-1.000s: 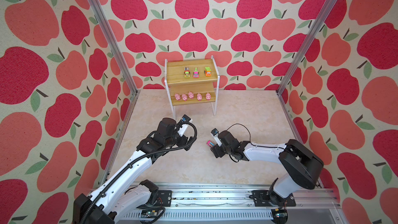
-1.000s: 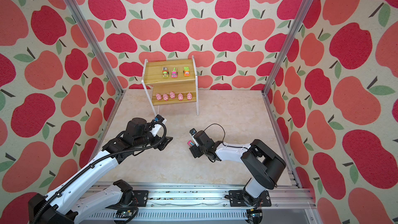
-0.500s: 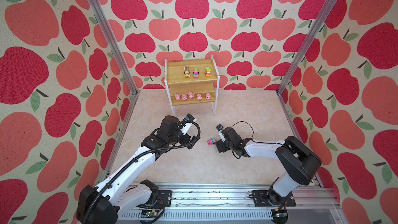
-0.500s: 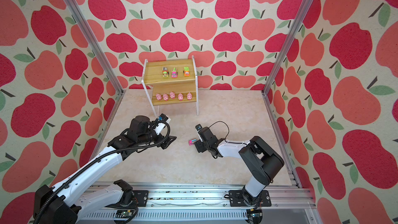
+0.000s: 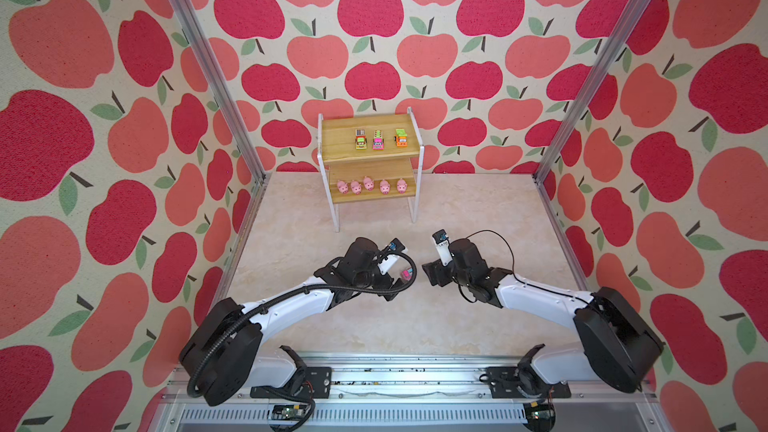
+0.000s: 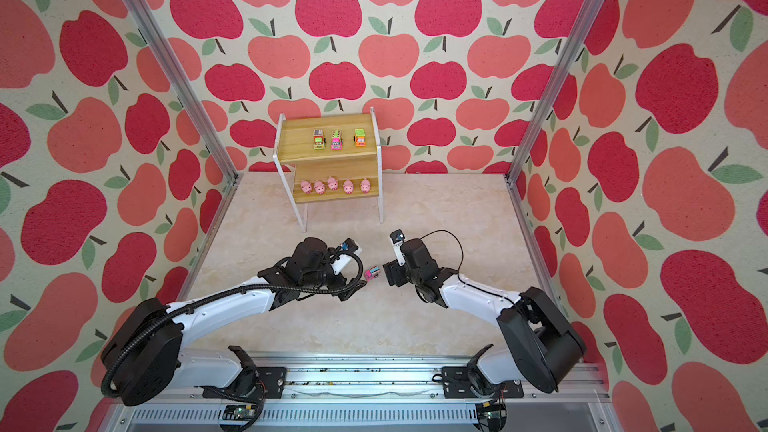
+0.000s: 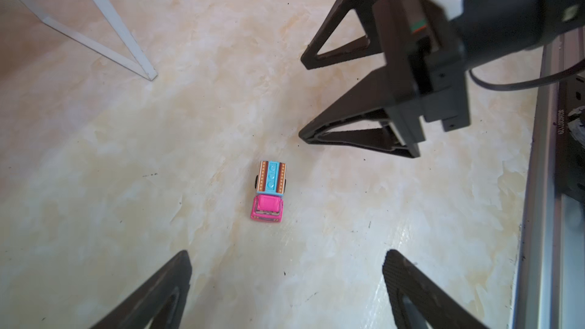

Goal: Place and organize the plastic toys onto the shelf
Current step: 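Close the left gripper on the pink car while the right gripper draws back, then carry the pink car with the left gripper onto the upper shelf beside the trucks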

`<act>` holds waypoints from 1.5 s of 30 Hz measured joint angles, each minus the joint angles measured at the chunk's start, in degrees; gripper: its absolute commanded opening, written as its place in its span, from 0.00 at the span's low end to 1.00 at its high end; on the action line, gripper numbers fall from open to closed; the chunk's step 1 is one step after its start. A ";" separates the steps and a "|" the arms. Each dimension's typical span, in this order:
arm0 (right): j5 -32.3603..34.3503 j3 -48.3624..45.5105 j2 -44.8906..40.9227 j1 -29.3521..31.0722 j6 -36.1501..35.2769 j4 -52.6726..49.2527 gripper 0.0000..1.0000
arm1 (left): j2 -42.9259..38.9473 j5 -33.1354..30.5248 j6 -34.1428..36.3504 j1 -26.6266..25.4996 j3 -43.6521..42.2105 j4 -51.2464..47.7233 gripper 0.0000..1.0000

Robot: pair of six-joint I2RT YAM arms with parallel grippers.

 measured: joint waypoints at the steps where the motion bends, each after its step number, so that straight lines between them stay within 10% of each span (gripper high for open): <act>1: -0.24 -0.85 -1.81 -0.55 0.22 -0.04 0.82 | 1.44 -0.42 -0.02 0.00 -0.59 2.10 0.96; 20: -3.74 -8.04 -26.08 -6.40 3.26 -4.00 0.76 | 24.26 -1.09 -0.46 1.25 -2.27 34.75 0.80; 36: -2.73 -8.02 -26.43 -6.51 3.21 -4.81 0.71 | 27.67 -3.54 -1.62 -1.46 -3.17 37.79 0.30; 45: -1.38 -7.98 -27.32 -6.51 2.73 -5.33 0.70 | 19.06 -9.62 -2.93 -3.04 -2.78 29.24 0.27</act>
